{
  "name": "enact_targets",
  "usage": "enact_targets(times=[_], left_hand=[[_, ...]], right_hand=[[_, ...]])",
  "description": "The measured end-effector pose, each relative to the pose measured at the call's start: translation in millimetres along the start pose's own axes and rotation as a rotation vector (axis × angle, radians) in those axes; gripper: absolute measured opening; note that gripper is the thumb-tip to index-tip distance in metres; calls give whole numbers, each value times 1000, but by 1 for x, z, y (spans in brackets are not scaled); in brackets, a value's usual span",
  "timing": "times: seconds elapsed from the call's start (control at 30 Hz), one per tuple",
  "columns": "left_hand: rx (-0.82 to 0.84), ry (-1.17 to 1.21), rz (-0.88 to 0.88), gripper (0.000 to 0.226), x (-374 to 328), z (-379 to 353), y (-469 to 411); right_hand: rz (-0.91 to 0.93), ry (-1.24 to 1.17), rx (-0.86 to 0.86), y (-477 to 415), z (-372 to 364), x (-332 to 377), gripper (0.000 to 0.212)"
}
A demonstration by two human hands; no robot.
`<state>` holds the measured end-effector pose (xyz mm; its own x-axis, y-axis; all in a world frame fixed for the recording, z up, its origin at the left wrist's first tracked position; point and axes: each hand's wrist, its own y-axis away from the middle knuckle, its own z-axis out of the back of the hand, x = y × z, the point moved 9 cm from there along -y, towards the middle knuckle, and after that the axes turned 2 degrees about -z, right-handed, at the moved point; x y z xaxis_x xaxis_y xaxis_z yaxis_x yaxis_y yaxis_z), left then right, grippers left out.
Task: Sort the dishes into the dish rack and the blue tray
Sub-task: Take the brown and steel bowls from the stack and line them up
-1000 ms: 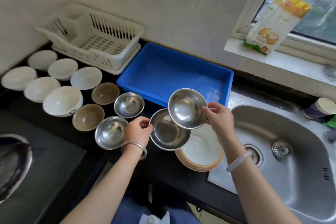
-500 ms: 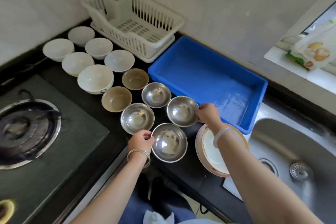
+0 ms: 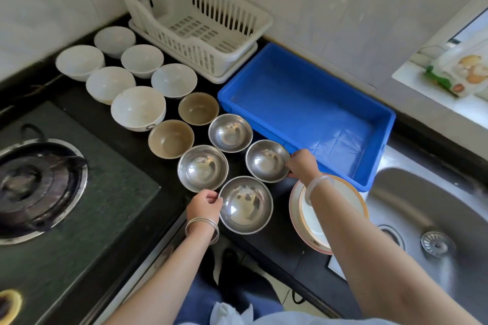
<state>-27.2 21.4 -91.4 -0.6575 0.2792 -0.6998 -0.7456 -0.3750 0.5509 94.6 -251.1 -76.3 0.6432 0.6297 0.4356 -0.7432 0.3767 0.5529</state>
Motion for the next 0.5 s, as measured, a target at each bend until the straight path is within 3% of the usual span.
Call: enact_targets(times=[0.17,0.5], left_hand=[[43,100,114,3,11,-4,-1],[30,122,106,5,9,2,-6]], right_hand=[[-30,-62,30,0,-6,-1,15],[-56,-131,25,-3,-9,-3,23]])
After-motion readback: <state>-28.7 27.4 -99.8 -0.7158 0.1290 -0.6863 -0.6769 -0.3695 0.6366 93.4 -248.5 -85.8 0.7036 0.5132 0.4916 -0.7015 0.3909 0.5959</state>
